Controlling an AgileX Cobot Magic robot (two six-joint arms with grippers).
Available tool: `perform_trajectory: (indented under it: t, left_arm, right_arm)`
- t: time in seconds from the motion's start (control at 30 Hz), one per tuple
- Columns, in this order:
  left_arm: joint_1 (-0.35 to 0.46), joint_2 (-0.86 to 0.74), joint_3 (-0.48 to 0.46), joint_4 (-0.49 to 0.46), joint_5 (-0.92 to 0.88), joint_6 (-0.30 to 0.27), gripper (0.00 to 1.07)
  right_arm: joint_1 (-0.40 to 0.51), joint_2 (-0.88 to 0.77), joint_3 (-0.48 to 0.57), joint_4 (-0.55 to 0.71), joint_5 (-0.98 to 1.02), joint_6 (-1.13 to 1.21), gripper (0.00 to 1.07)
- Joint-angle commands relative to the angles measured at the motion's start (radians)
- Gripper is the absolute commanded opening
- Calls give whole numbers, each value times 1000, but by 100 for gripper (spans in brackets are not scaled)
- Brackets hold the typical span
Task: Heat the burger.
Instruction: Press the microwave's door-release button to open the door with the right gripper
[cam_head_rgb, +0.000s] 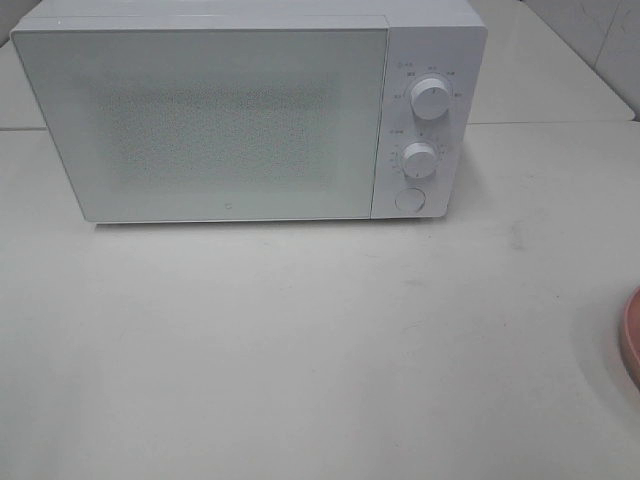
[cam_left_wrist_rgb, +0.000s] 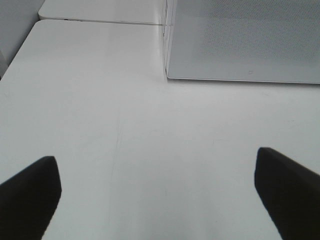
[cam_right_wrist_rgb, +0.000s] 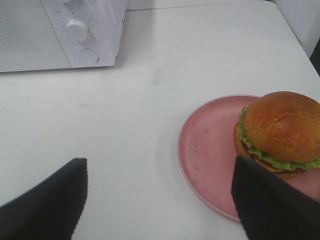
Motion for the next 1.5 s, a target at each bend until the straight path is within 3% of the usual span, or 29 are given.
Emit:
perform_trajectory:
  t: [0.03, 0.6, 0.97, 1.5]
  left_arm:
    - [-5, -26, 3, -5, -11, 2, 103]
    - [-5, -26, 3, -5, -11, 2, 103]
    - [-5, -26, 3, -5, -11, 2, 103]
    - [-5, -26, 3, -5, -11, 2, 103]
  right_arm:
    - [-4, -26, 2, -4, -11, -9, 76]
    - [-4, -16, -11, -4, -25, -9, 76]
    - [-4, 140, -24, -4, -128, -9, 76]
    - [-4, 392, 8, -4, -427, -9, 76]
